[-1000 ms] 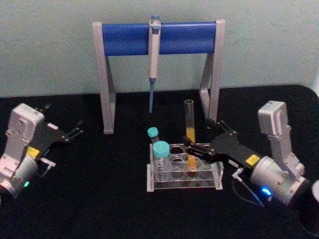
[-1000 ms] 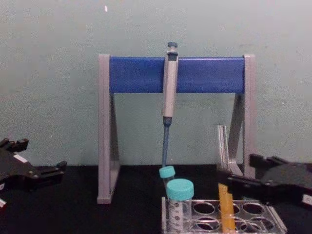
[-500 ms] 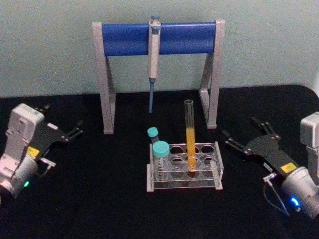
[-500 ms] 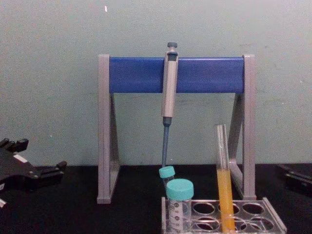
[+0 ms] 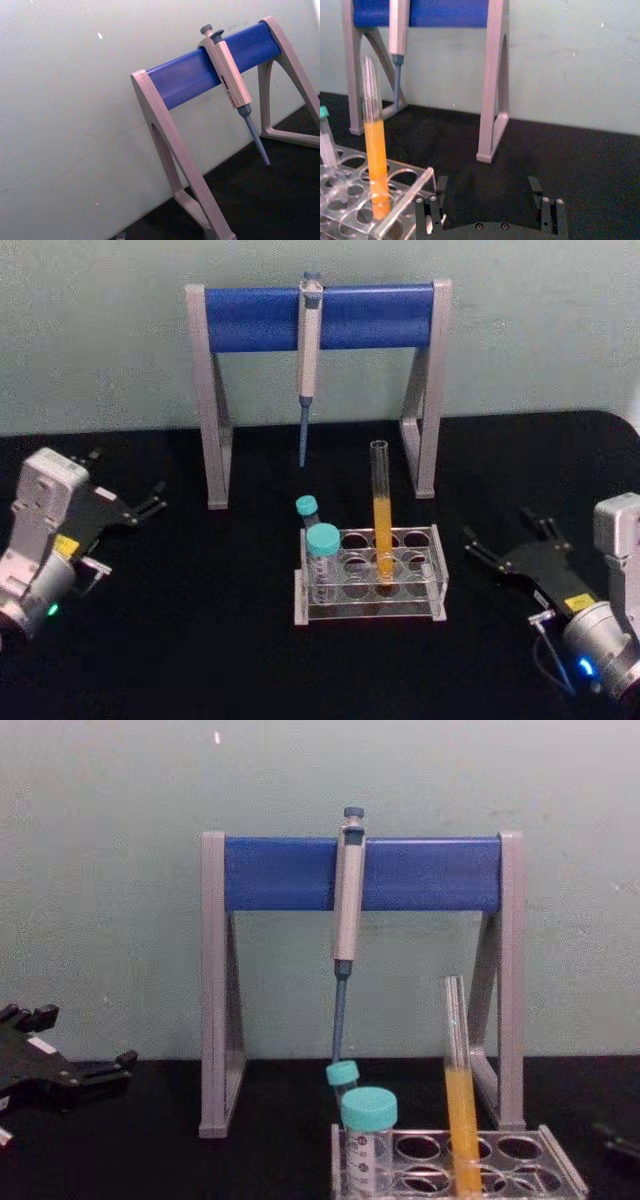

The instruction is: Pick up the test tube from the test tube rack, shake it, then place it back into the test tube rack.

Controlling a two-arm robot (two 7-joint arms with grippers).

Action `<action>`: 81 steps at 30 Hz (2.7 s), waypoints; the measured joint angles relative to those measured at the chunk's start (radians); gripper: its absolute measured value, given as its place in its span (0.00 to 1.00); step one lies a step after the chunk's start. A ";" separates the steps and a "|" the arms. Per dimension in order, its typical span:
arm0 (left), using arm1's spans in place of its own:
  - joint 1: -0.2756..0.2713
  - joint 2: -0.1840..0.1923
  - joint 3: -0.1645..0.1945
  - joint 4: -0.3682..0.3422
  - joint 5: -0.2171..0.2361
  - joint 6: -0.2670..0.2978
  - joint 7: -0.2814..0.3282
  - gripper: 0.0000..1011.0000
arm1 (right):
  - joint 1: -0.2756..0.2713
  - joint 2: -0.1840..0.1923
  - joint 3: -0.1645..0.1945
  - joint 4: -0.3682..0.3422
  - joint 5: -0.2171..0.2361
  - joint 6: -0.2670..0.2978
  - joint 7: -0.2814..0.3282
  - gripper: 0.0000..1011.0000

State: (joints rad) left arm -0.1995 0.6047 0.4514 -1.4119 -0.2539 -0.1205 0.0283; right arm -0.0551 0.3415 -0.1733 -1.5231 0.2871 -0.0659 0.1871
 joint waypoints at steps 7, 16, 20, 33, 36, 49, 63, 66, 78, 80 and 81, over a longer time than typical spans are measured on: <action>0.000 0.000 0.000 0.000 0.000 0.000 0.000 0.99 | 0.012 -0.021 0.000 0.034 -0.021 0.018 0.007 0.99; 0.000 0.000 0.000 0.000 0.000 0.000 0.000 0.99 | 0.016 -0.027 -0.001 0.045 -0.031 0.025 0.011 0.99; 0.000 0.000 0.000 0.000 0.000 0.000 0.000 0.99 | 0.016 -0.027 -0.001 0.044 -0.030 0.025 0.011 0.99; 0.000 0.000 0.000 0.000 0.000 0.000 0.000 0.99 | 0.015 -0.026 -0.001 0.042 -0.028 0.024 0.011 0.99; 0.000 0.000 0.000 0.000 0.000 0.000 0.000 0.99 | 0.015 -0.025 -0.001 0.042 -0.028 0.023 0.011 0.99; 0.000 0.000 0.000 0.000 0.000 0.000 0.000 0.99 | 0.015 -0.025 -0.001 0.041 -0.027 0.023 0.011 0.99; 0.000 0.000 0.000 0.000 0.000 0.000 0.000 0.99 | 0.015 -0.025 -0.001 0.041 -0.026 0.023 0.011 0.99; 0.000 0.000 0.000 0.000 0.000 0.000 0.000 0.99 | 0.015 -0.025 -0.001 0.041 -0.026 0.023 0.011 0.99; 0.000 0.000 0.000 0.000 0.000 0.000 0.000 0.99 | 0.015 -0.025 -0.001 0.041 -0.027 0.023 0.011 0.99; 0.000 0.000 0.000 0.000 0.000 0.000 0.000 0.99 | 0.015 -0.025 -0.001 0.041 -0.026 0.023 0.011 0.99; 0.000 0.000 0.000 0.000 0.000 0.000 0.000 0.99 | 0.014 -0.025 -0.001 0.041 -0.026 0.023 0.011 0.99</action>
State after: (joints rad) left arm -0.1996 0.6047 0.4514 -1.4120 -0.2539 -0.1205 0.0282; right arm -0.0406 0.3161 -0.1739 -1.4819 0.2606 -0.0430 0.1976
